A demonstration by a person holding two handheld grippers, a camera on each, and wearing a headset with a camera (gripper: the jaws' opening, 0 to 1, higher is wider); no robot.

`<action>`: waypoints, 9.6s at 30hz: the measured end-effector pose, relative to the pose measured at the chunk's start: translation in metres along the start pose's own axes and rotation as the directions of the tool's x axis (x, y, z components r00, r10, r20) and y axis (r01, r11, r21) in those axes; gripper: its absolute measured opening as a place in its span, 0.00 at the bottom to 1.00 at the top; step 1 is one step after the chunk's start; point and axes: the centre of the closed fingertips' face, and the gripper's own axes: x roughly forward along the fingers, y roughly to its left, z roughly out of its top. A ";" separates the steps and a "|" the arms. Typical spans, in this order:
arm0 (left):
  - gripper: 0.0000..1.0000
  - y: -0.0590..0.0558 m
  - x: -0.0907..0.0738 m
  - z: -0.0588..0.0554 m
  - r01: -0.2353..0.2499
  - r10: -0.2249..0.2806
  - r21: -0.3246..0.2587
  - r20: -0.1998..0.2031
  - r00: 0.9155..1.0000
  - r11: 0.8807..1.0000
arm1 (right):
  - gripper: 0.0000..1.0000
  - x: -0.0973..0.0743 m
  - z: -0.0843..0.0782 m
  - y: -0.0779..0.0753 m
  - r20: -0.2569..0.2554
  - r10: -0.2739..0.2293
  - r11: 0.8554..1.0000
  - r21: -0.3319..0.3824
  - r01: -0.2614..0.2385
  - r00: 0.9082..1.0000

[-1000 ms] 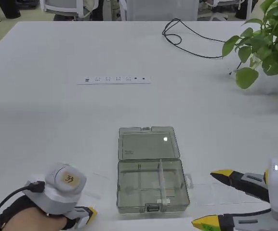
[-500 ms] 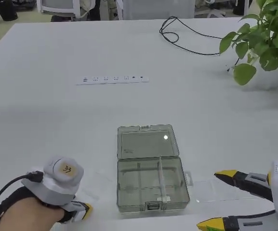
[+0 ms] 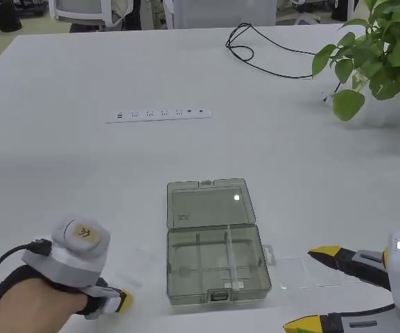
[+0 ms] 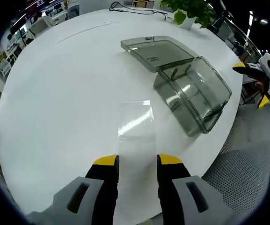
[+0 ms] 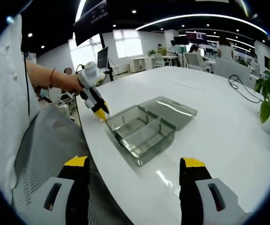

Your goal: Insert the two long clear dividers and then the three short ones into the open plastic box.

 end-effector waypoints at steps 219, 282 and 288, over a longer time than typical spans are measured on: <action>0.81 -0.117 -0.070 0.044 0.364 -0.480 0.341 0.374 0.794 0.867 | 0.07 0.123 0.050 0.000 -0.527 -0.043 0.797 0.494 0.347 0.849; 0.87 -0.113 -0.066 0.041 0.353 -0.468 0.340 0.365 0.805 0.872 | 0.15 0.140 0.045 0.005 -0.393 0.008 0.828 0.518 0.214 0.920; 0.88 -0.111 -0.066 0.040 0.344 -0.463 0.348 0.360 0.810 0.872 | 0.19 0.132 0.057 0.004 -0.327 0.011 0.831 0.529 0.173 0.945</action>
